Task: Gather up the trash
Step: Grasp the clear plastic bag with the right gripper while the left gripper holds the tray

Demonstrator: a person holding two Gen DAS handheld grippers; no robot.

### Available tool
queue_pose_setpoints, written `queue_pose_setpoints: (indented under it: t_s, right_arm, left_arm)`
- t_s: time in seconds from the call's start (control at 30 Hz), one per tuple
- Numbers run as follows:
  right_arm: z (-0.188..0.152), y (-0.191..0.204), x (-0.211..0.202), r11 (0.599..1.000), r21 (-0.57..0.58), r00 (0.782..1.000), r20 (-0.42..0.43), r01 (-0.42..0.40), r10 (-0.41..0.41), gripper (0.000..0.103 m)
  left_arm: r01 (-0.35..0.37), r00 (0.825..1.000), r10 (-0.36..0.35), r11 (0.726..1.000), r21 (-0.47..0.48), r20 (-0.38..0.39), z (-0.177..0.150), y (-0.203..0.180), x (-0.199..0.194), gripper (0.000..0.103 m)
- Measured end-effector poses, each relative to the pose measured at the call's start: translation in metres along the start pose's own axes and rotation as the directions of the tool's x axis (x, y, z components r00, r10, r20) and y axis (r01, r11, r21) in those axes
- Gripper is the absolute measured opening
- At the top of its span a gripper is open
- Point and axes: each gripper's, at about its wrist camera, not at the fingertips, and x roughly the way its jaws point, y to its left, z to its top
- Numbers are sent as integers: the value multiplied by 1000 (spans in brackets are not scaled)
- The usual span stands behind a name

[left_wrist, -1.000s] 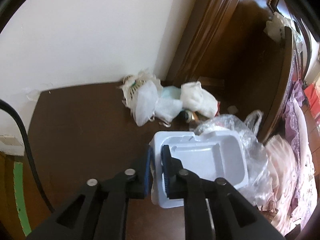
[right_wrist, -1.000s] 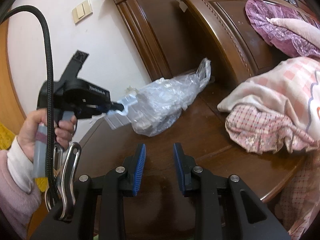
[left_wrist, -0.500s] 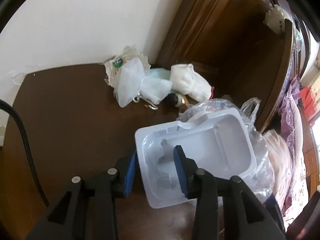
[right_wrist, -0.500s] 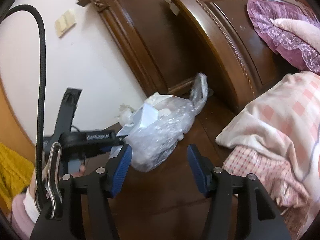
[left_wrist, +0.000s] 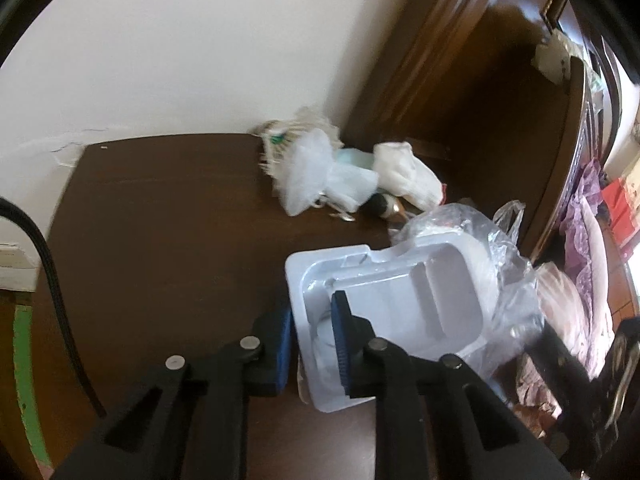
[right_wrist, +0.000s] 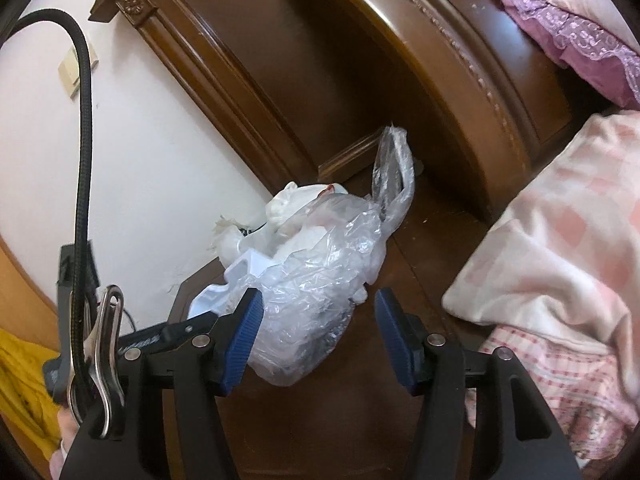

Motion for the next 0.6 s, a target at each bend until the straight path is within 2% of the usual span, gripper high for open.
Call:
queue_pose_setpoints:
  t_s: [0.17, 0.27, 0.3, 0.33, 0.37, 0.4, 0.5, 0.6]
  right_arm:
    - [-3, 9, 16, 1000, -17, 999, -35, 9, -10, 59]
    - [-5, 15, 26, 999, -39, 998, -52, 27, -29, 59]
    - [-6, 17, 28, 999, -43, 997, -63, 31, -34, 54]
    - [-8, 18, 30, 999, -46, 997, -76, 29, -32, 44]
    - [-10, 19, 30, 998, -49, 996, -78, 26, -30, 21]
    - [-13, 20, 29, 997, -58, 996, -72, 40, -44, 11]
    - [-21, 19, 21, 998, -59, 998, -54, 10, -13, 5]
    - [-31, 24, 4, 996, -84, 1000, -12, -6, 5, 4]
  left_arm:
    - [-64, 997, 62, 997, 49, 45, -17, 14, -22, 18]
    - [-62, 997, 60, 997, 46, 47, -27, 24, -29, 17]
    - [-60, 997, 58, 997, 41, 45, -30, 26, -31, 16]
    - [-53, 998, 52, 998, 31, 43, -33, 31, -34, 16]
    - [-50, 998, 49, 998, 26, 44, -33, 32, -34, 16]
    - [-49, 998, 48, 999, 21, 47, -35, 34, -36, 15]
    - [-54, 997, 53, 999, 7, 61, -41, 42, -44, 15]
    - [-40, 997, 41, 999, -14, 70, -47, 52, -53, 14]
